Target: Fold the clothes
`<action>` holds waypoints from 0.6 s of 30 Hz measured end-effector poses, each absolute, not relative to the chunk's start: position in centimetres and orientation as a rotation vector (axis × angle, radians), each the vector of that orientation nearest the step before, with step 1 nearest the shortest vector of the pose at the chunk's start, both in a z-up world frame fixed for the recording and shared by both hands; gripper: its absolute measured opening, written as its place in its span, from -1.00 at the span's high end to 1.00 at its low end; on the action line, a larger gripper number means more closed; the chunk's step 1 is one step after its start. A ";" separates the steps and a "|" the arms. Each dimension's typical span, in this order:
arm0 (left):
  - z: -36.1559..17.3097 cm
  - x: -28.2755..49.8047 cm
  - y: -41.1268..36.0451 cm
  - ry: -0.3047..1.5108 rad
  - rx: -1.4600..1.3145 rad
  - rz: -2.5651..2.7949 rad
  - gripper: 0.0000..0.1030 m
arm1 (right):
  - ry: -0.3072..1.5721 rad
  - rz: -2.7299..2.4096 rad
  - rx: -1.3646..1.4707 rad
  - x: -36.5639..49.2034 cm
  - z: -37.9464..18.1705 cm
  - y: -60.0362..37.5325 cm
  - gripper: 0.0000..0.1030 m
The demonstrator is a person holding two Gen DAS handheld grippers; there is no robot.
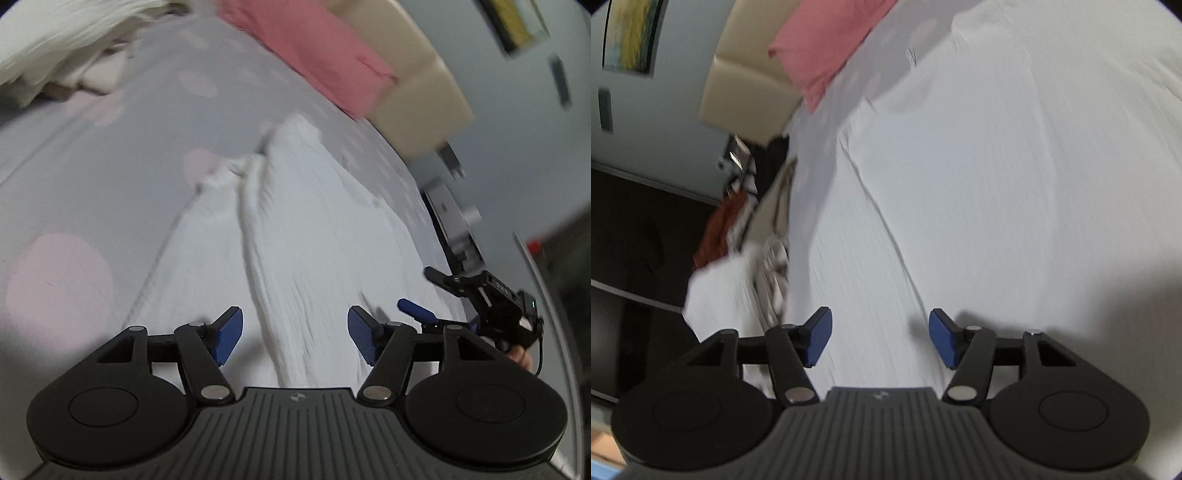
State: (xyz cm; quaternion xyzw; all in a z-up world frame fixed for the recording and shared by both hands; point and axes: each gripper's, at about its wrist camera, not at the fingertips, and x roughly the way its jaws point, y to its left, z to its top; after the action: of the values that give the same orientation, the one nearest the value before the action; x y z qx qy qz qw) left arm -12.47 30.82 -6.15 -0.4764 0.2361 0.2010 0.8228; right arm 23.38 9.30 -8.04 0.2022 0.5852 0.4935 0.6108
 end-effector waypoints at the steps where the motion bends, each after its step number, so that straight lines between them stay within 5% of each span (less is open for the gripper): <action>1: -6.2 -12.0 31.1 0.496 -1.007 0.467 -0.19 | 1.347 1.144 0.462 24.0 -7.9 10.4 -0.20; 18: -8.7 -5.9 38.2 0.492 -0.946 0.631 -0.17 | 1.290 1.250 0.206 32.6 -7.9 31.3 -0.23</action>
State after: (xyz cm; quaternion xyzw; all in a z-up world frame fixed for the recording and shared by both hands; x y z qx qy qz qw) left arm -5.92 38.19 -8.68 -0.4435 0.2307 0.2955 0.8141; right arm 32.61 31.32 -7.90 0.0895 0.5606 0.5432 0.6185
